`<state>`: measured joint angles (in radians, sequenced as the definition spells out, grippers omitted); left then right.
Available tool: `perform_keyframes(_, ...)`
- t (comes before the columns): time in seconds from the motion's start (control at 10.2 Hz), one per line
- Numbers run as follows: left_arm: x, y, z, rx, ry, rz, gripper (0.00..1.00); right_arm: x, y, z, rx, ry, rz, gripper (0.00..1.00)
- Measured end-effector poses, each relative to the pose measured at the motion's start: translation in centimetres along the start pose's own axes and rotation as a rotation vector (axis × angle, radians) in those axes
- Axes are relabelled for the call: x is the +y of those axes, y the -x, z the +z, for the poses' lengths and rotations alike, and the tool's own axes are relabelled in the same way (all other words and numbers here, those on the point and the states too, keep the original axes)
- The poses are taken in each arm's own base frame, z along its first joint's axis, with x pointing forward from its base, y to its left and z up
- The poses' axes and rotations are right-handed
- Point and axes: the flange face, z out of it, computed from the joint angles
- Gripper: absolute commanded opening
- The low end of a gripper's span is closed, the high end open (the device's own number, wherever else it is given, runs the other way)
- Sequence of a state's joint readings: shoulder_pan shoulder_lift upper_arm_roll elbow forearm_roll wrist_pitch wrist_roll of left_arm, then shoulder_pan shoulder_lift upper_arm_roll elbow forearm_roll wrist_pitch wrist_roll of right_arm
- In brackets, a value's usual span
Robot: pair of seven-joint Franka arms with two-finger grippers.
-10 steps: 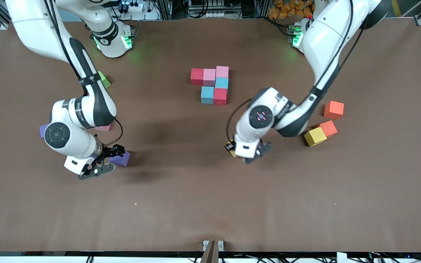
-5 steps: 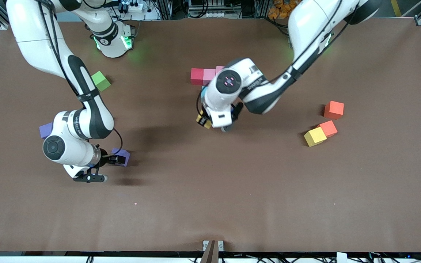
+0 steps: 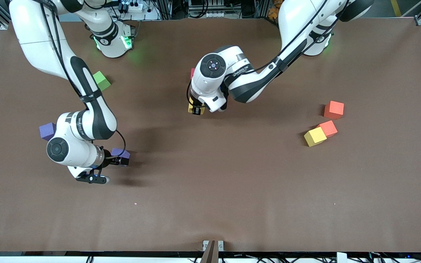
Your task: Form number 2 with 11 blocks
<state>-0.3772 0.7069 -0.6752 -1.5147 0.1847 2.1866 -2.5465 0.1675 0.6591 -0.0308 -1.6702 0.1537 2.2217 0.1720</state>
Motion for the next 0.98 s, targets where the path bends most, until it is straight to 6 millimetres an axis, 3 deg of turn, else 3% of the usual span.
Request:
perform_keyframes(0.29,-3.5,2.3,2.0,0.021,-0.02,-0.098,0.4,0.8,0.3,1.3,-0.032,0.01,0.039,1.0)
perform_keyframes(0.49,-4.2,2.6,2.8,0.034,-0.019,-0.091,0.4,0.8,0.7,1.9,-0.044,0.015,0.08,1.0)
perform_keyframes(0.59,-4.5,2.7,3.3,0.04,-0.019,-0.083,0.4,0.6,0.8,1.9,-0.045,0.016,0.098,0.82)
perform_keyframes(0.69,-5.1,3.1,4.0,0.049,-0.019,-0.067,0.4,0.6,0.8,1.9,-0.045,0.016,0.105,0.51)
perform_keyframes(0.78,-5.9,3.4,4.9,0.063,-0.006,-0.042,0.4,0.8,0.7,1.9,-0.043,0.016,0.111,0.32)
perform_keyframes(0.98,-7.9,4.3,7.6,0.096,0.031,0.031,0.4,1.1,0.5,1.7,-0.036,0.015,0.121,0.25)
